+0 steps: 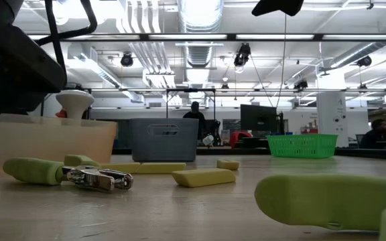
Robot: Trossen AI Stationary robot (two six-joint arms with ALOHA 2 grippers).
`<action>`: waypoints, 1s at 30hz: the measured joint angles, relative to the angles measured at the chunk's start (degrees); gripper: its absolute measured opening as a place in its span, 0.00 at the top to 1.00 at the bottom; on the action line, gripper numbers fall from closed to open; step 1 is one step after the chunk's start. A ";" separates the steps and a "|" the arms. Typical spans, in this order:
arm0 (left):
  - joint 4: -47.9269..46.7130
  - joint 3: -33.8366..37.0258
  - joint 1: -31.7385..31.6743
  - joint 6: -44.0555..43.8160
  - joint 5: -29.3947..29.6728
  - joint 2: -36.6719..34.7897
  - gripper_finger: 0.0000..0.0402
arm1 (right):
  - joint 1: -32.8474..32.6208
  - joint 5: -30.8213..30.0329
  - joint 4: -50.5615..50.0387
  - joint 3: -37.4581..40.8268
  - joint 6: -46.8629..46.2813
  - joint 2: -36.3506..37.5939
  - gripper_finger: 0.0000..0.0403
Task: Pick & Place School Supplies
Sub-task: Put the pack of crayons into the orange bin
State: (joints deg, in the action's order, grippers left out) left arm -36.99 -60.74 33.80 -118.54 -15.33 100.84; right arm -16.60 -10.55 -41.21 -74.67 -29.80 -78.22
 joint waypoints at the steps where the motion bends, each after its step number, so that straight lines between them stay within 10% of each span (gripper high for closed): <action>1: 0.02 0.01 0.00 0.16 -0.02 0.00 0.10 | 0.00 0.00 0.00 0.00 0.02 0.00 0.12; 30: -2.19 -0.03 0.00 1.31 -5.31 -0.50 0.01 | 0.01 0.00 -0.01 0.01 0.01 0.00 0.12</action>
State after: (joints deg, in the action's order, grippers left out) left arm -39.18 -60.77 33.80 -117.23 -20.64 100.33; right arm -16.59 -10.55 -41.22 -74.67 -29.79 -78.22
